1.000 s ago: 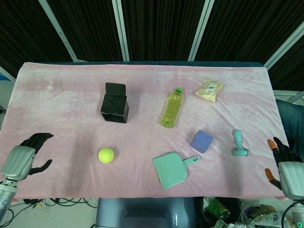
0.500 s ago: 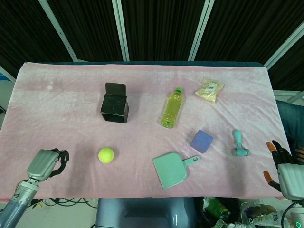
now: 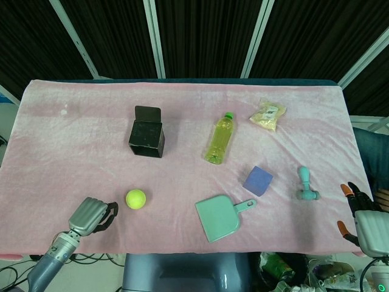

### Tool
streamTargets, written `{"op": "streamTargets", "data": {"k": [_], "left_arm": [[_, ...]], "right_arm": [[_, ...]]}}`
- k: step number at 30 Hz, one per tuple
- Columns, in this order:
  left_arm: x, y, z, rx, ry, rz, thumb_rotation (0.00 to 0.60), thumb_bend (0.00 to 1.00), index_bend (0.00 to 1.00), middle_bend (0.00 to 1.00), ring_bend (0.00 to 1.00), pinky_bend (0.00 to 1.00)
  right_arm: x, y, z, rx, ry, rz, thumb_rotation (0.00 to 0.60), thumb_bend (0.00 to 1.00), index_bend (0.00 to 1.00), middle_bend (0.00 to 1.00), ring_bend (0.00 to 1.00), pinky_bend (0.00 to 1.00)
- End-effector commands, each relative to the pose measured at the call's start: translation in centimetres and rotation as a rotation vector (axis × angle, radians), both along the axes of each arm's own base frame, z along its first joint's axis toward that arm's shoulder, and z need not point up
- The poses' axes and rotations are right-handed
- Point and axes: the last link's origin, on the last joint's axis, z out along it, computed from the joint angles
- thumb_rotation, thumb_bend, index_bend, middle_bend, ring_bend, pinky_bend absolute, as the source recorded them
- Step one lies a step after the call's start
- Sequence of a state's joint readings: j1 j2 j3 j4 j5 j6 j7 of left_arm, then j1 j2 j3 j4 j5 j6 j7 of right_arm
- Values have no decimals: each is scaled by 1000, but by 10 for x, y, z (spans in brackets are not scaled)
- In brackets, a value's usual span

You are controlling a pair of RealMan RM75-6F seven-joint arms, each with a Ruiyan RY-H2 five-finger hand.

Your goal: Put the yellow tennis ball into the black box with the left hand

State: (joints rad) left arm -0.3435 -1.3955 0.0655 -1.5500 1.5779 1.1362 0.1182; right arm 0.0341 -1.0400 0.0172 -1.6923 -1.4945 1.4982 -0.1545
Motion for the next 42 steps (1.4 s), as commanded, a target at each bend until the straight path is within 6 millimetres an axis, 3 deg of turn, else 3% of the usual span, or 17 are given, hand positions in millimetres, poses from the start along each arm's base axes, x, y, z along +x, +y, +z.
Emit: {"op": "streamTargets", "data": {"k": [1, 7, 18, 31, 42], "left_arm": [[7, 5, -13, 0, -5, 63, 600, 692, 870, 894, 792, 958], [17, 5, -33, -113, -62, 130, 600, 692, 870, 892, 792, 960], [31, -9, -56, -136, -100, 128, 600, 691, 870, 890, 792, 960], [43, -4, -72, -120, -170, 153, 600, 691, 870, 890, 792, 960], [40, 12, -77, -126, -170, 183, 600, 691, 870, 889, 792, 960]], "right_arm": [[0, 0, 0, 2, 0, -2, 600, 236, 103, 56, 164, 323], [-1, -1, 2, -3, 0, -6, 600, 238, 103, 56, 164, 323], [-1, -1, 4, -16, 4, -7, 600, 240, 103, 57, 164, 323], [-2, -2, 6, -25, -4, -14, 600, 241, 103, 57, 164, 323], [-3, -2, 8, -39, -13, -19, 600, 242, 103, 57, 164, 323]]}}
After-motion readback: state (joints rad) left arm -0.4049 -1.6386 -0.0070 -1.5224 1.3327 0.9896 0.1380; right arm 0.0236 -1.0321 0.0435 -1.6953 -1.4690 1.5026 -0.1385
